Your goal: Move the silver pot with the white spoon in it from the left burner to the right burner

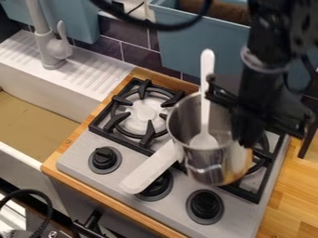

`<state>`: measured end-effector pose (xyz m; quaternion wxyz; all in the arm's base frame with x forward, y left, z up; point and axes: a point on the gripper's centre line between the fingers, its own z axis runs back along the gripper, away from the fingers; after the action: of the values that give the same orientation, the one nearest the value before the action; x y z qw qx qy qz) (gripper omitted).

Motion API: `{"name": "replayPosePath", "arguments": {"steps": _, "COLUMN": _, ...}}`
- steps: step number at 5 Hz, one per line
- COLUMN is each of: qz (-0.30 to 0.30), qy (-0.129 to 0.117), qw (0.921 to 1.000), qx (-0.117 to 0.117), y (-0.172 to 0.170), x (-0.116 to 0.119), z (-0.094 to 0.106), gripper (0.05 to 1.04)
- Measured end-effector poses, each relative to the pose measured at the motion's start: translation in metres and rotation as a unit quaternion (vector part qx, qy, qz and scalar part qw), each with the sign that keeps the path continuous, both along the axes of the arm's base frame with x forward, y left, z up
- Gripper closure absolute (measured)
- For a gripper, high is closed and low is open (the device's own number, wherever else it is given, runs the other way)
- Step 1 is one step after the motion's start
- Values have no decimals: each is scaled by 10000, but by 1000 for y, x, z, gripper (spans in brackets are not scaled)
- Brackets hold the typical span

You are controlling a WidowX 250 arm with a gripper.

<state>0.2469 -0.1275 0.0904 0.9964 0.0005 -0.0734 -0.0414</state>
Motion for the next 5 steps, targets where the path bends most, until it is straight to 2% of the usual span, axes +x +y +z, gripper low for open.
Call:
{"name": "replayPosePath", "arguments": {"steps": 2, "qz": -131, "qy": -67, "qw": 9997, "qx": 212, "y": -11, "x": 2, "z": -27, "gripper": 1029}}
{"name": "replayPosePath", "arguments": {"steps": 4, "qz": -224, "qy": -49, "qw": 9991, "qx": 365, "y": -11, "x": 1, "z": -35, "gripper": 1029}}
{"name": "replayPosePath", "arguments": {"steps": 5, "qz": -277, "qy": 62, "qw": 9991, "qx": 318, "y": -10, "x": 0, "z": -38, "gripper": 1029}}
